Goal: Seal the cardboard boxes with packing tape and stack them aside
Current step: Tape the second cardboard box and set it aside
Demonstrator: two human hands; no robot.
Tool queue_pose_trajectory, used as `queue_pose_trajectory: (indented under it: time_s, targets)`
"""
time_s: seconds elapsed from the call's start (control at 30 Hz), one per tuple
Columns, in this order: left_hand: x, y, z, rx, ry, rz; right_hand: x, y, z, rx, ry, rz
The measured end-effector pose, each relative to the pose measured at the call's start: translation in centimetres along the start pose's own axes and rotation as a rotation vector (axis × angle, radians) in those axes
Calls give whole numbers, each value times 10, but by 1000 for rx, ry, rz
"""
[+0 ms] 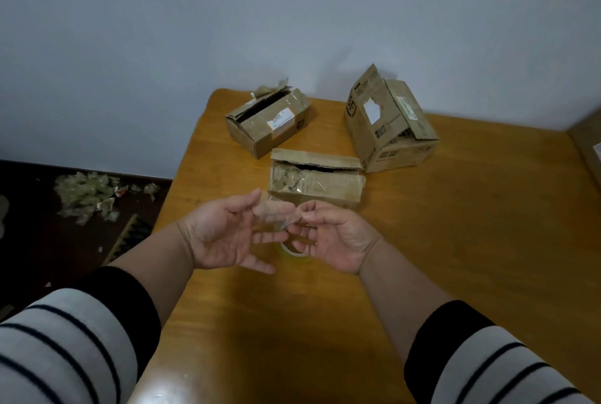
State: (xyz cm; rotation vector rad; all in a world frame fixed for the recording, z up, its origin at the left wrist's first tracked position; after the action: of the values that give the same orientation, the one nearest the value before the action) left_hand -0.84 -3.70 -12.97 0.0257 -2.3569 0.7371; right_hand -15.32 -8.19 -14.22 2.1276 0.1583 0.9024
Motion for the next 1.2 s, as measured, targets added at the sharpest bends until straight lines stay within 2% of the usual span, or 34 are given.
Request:
queue_pose_trajectory:
  time_s: [0.2,0.47,0.57,0.77,0.93,1.2]
  targets:
    - [-6,-8,3,0,8,-35,-4,8,3,-7,43,85]
    - [-18,-14,12,-40,-62,-74,-15,24,15,-65,-58,-206]
    - [-23,-18,15,-38,-59,-93,-15,27,18,-64,-71,-216]
    - [-26,-28,20,-29,4,-47,-7,29,28,-34,11,-204]
    - [-31,-33,22,-22,43,-38,-12,36,36,-95,-105,-281]
    - [-33,-35,24,-15,58,-32,-1,34,38,-23,7,-166]
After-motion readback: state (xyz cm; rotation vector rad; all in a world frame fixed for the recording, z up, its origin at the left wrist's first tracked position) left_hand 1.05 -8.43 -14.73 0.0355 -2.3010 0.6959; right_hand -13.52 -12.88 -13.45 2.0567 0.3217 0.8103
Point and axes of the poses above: each hand's wrist, its own z-axis towards the middle knuckle, its own x-axis out of the palm, y = z × x, the point moved 6 cm from there along z, towards the middle knuckle, and after that the axes turned 8 degrees about -x, right-handed, at the moved point
